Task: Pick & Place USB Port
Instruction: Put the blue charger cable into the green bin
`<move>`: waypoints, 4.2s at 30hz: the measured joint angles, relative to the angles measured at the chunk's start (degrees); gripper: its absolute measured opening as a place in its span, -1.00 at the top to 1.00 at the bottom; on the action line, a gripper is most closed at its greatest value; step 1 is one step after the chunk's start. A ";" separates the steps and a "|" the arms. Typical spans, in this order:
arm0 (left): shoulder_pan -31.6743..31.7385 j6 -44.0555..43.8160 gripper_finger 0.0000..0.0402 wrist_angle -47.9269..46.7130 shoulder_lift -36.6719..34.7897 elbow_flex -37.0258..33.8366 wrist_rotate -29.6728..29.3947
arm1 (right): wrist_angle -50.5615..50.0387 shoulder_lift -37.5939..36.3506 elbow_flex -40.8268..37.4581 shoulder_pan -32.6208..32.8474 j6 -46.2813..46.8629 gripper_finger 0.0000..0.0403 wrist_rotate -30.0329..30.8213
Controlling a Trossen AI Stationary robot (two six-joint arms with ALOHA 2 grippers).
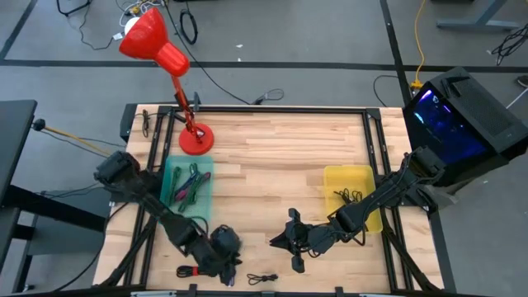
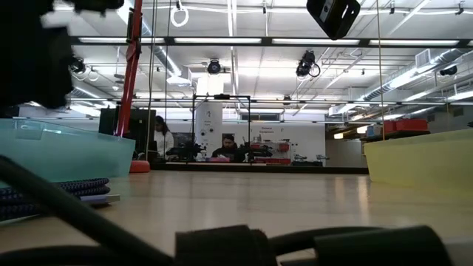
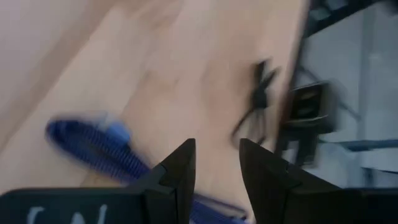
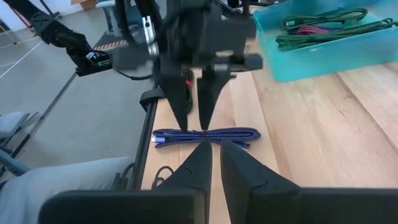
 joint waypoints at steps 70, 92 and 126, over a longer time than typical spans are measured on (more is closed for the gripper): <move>-1.36 -11.56 0.80 -24.99 17.97 18.46 4.52 | 0.15 0.00 0.00 0.02 0.42 0.82 0.00; -1.03 4.71 0.99 -39.75 13.36 29.93 -7.18 | -0.23 0.00 0.00 0.02 0.01 0.82 -0.01; -6.93 -61.05 1.00 -80.71 -39.77 -15.01 -17.83 | -2.09 0.00 0.00 0.07 0.87 0.82 0.53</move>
